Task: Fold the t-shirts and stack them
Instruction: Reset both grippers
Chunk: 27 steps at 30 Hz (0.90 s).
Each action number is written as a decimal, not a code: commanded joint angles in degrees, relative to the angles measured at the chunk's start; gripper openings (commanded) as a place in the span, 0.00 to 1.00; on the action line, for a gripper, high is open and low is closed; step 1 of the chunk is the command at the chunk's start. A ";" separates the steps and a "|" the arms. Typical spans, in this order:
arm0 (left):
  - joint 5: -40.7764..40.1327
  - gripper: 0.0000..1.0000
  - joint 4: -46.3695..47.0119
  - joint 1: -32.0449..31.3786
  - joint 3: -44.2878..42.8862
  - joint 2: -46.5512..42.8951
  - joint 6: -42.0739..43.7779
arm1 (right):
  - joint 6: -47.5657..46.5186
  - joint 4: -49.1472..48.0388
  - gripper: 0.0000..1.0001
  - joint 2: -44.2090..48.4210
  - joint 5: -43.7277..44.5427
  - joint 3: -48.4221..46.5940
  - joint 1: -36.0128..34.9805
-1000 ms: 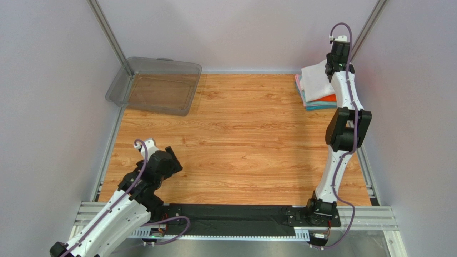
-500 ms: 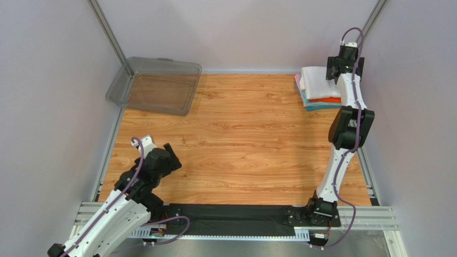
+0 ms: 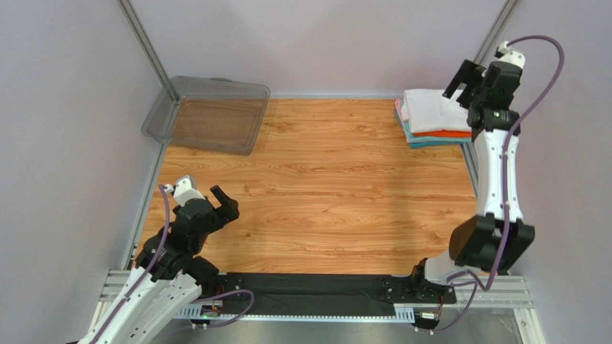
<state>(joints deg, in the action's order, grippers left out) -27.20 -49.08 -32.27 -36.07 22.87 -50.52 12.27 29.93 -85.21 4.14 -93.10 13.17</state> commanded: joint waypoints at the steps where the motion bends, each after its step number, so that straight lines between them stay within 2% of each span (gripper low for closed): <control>1: 1.54 1.00 -0.75 -0.16 -3.21 -0.64 2.44 | 8.81 -2.51 1.00 8.79 -7.48 11.75 -0.16; 9: 3.21 1.00 -1.02 -0.16 -6.55 0.33 6.48 | 12.60 -5.41 1.00 27.54 -14.51 35.77 -0.16; 14: 1.63 1.00 -0.93 -0.16 -6.29 0.59 5.00 | 12.51 -8.31 1.00 35.97 -16.97 49.21 -0.16; 22: -0.48 1.00 1.09 -0.16 -2.43 -3.44 2.54 | 14.27 -9.02 1.00 46.26 -19.35 61.10 -0.25; 27: -0.49 1.00 2.85 -0.25 0.65 -8.01 1.92 | 14.53 -9.19 1.00 50.14 -15.58 64.88 -0.16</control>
<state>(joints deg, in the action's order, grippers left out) -26.98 -48.47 -32.27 -36.34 16.62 -47.86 25.67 23.31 -36.88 -13.26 -29.12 13.15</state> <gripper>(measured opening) 0.995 0.998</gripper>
